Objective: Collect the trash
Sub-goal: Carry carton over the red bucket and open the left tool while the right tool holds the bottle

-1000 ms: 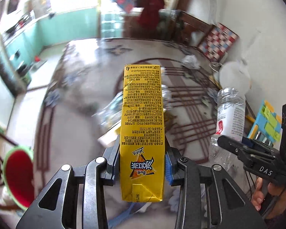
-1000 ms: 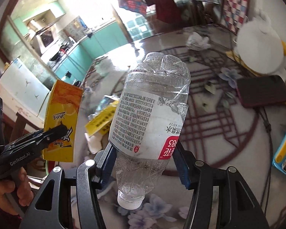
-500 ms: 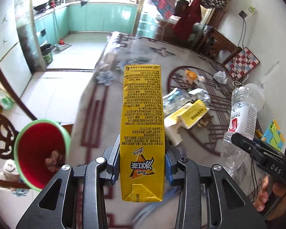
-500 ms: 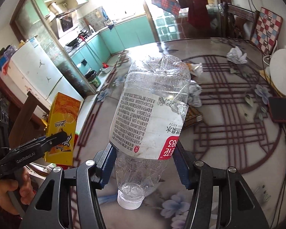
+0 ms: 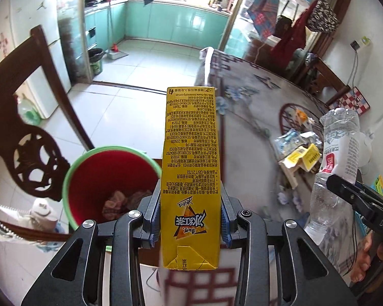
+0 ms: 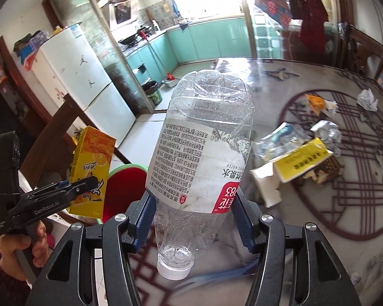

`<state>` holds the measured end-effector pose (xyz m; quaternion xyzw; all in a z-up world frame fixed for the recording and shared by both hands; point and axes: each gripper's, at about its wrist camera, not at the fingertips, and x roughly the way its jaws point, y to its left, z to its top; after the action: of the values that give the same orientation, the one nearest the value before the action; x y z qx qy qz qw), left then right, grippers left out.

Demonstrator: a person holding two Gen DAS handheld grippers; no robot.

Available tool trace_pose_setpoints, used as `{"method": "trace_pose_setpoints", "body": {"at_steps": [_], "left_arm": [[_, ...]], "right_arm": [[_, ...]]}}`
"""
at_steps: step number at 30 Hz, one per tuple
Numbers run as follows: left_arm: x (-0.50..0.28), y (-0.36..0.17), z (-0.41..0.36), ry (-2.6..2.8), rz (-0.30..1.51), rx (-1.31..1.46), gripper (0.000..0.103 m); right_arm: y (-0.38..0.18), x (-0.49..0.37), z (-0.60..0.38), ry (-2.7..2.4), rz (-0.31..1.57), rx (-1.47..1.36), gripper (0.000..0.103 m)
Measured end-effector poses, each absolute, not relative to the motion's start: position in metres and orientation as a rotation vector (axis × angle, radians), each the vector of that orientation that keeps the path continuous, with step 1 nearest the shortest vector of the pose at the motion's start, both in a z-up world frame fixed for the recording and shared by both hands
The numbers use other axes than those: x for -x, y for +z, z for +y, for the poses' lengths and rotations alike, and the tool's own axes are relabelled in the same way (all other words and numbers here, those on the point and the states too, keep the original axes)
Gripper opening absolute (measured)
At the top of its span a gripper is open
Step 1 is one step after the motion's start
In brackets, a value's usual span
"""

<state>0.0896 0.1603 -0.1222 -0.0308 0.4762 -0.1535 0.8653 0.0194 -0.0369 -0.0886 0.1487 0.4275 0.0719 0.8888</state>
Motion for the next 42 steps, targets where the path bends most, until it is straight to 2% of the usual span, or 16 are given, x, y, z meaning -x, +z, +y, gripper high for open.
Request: {"method": "trace_pose_setpoints", "body": {"at_steps": [12,27,42], "left_arm": [[-0.103,-0.142,0.226,-0.228,1.033,0.078,0.035],[-0.114,-0.167,0.267,-0.143,1.095,0.087,0.035],[-0.135,-0.207,0.283,-0.095,1.205,0.097,0.035]], "right_arm": [[-0.095,-0.049,0.032,0.245,0.931,-0.258,0.056],[-0.135,-0.092,0.115,0.409,1.046,-0.207,0.056],[-0.155,-0.133,0.145,0.407,1.096,-0.165,0.056]]}}
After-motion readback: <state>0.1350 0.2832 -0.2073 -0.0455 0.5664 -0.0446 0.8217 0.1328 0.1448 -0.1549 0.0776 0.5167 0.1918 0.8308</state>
